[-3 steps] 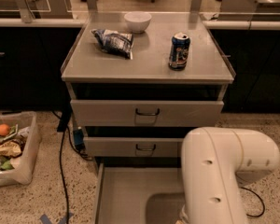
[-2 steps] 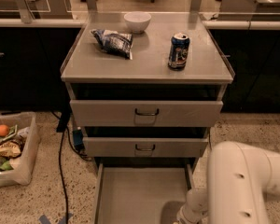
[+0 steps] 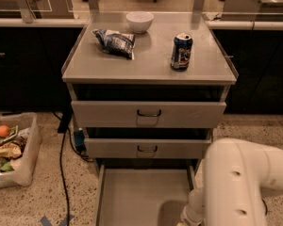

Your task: Close bottom drawer

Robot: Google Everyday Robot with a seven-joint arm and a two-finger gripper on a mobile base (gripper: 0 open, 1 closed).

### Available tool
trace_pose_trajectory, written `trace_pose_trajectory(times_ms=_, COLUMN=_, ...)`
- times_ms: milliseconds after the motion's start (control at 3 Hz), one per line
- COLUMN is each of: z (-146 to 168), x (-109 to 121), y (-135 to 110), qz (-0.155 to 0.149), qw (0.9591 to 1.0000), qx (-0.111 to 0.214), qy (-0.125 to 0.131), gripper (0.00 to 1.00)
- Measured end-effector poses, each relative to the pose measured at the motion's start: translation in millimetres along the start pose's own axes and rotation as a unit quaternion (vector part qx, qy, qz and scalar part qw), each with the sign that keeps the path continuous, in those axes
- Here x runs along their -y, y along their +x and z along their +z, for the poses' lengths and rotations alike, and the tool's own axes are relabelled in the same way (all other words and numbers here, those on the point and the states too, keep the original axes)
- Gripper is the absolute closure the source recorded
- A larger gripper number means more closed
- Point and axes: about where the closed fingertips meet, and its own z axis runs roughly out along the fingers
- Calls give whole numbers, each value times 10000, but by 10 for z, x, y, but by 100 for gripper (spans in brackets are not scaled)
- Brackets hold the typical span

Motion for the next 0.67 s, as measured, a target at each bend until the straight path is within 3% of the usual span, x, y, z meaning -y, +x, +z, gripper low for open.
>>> trace_pose_trajectory(times_ms=333, z=104, x=-123, y=689, qz=280, qw=9956, qx=-832, qy=326, gripper=0)
trace_pose_trajectory(times_ms=667, z=-30, x=-79, y=879, qz=355, qw=9919, qx=-1074, qy=571, gripper=0)
